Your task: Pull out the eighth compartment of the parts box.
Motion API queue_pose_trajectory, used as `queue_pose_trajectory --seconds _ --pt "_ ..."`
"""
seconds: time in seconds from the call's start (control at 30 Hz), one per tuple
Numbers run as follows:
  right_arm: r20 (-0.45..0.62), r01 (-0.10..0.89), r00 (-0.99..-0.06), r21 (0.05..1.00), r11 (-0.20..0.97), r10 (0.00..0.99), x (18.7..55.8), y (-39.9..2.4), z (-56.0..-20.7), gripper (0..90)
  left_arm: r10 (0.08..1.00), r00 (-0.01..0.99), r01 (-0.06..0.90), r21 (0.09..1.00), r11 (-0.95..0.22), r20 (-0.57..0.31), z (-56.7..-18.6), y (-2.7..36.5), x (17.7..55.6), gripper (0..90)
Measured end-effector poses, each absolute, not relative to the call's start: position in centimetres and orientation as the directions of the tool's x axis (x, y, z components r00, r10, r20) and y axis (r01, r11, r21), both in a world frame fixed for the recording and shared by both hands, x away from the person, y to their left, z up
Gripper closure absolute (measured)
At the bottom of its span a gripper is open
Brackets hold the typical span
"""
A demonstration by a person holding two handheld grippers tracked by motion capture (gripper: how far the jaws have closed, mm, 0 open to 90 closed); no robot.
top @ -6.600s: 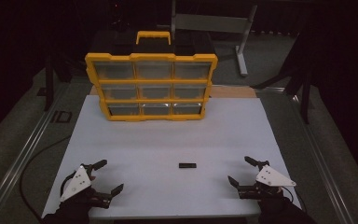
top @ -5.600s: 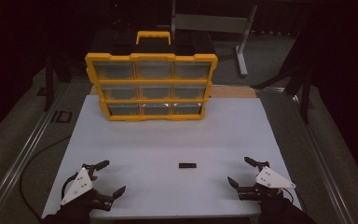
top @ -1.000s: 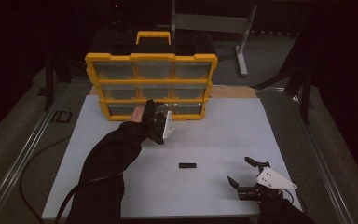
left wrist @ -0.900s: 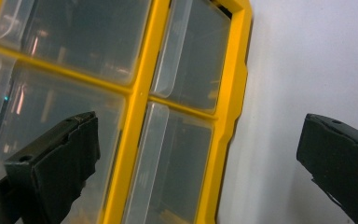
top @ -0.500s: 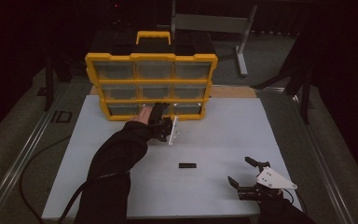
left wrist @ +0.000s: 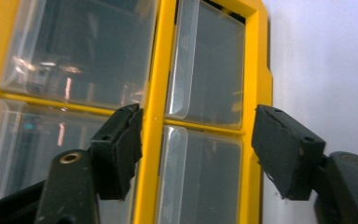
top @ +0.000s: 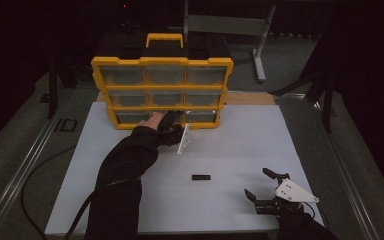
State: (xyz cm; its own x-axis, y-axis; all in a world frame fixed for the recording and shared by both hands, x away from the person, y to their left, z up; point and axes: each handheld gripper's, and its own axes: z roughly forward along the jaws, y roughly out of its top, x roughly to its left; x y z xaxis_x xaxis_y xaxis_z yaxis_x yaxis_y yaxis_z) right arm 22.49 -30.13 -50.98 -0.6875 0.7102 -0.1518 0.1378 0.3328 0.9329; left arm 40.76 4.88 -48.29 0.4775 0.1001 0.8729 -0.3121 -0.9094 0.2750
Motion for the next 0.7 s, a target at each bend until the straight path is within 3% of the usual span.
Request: queue_pose_trajectory --seconds 0.33,0.7 --pt "-0.144 0.140 -0.684 0.936 0.322 0.715 22.5 -30.2 -51.0 8.2 0.077 0.437 -0.273 0.214 -0.938 0.896 -48.8 4.6 41.4 47.0" --pt "-0.142 0.142 -0.685 0.936 0.323 0.714 22.5 -30.2 -51.0 8.2 0.073 0.421 -0.223 0.181 -0.958 0.904 -49.3 5.1 41.9 53.5"
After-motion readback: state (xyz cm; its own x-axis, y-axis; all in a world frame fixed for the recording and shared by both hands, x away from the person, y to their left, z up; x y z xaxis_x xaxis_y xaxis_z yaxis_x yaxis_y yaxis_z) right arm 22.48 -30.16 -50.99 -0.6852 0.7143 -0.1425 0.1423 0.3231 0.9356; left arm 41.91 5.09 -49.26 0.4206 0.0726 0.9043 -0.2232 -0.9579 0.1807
